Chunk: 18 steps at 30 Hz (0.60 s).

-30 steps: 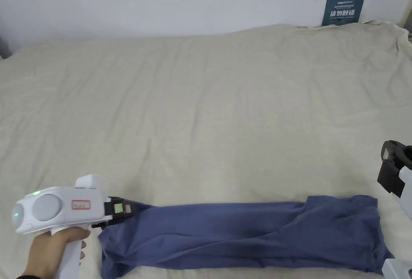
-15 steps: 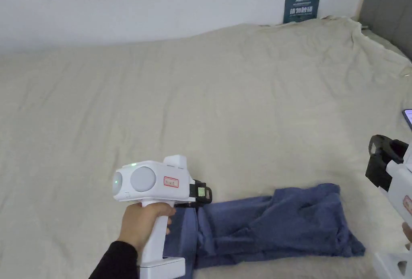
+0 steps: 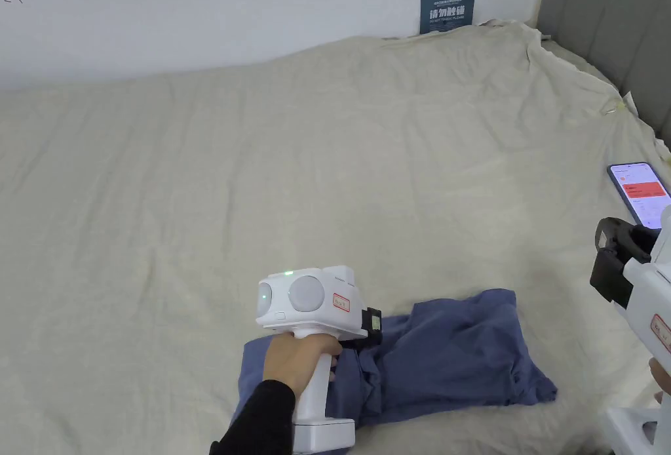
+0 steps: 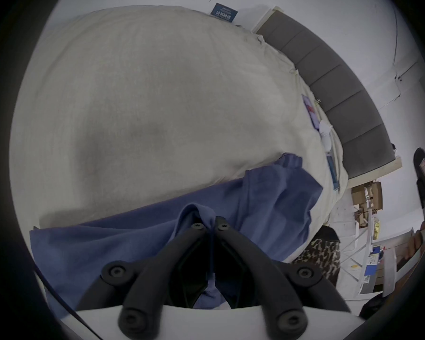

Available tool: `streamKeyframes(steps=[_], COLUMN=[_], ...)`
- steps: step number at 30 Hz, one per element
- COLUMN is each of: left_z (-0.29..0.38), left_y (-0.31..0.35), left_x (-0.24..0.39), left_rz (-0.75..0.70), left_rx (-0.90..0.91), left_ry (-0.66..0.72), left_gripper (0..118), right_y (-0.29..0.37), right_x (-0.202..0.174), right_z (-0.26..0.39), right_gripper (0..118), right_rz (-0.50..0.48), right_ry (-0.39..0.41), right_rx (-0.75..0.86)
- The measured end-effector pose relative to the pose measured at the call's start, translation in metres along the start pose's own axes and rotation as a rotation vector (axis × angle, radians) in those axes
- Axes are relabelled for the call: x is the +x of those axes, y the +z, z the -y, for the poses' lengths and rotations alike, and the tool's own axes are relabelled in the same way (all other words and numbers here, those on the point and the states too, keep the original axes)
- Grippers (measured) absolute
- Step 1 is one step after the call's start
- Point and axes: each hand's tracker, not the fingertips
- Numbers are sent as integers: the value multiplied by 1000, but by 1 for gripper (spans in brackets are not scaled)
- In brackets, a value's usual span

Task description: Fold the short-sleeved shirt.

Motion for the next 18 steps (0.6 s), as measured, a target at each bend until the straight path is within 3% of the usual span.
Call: streamKeyframes(steps=[2, 4, 6, 7, 13, 18], left_z=[4, 6, 8, 9, 15, 27], left_y=[2, 8, 22, 31, 98, 141], left_x=[3, 5, 10, 11, -1, -29], left_rz=[-20, -25, -25, -16, -11, -104], left_rx=[14, 35, 63, 93, 317, 434], left_ry=[-22, -45, -64, -72, -61, -47], left_gripper=[23, 73, 108, 113, 114, 113], right_y=[0, 0, 0, -1, 2, 2], right_x=[-1, -3, -5, -7, -18, -25], right_z=[0, 0, -1, -2, -7, -9], right_gripper=[0, 0, 0, 0, 0, 0], right_rz=[-2, -5, -10, -14, -36, -54], right_ry=[1, 3, 6, 8, 17, 24], right_rx=[-1, -2, 0, 0, 11, 18])
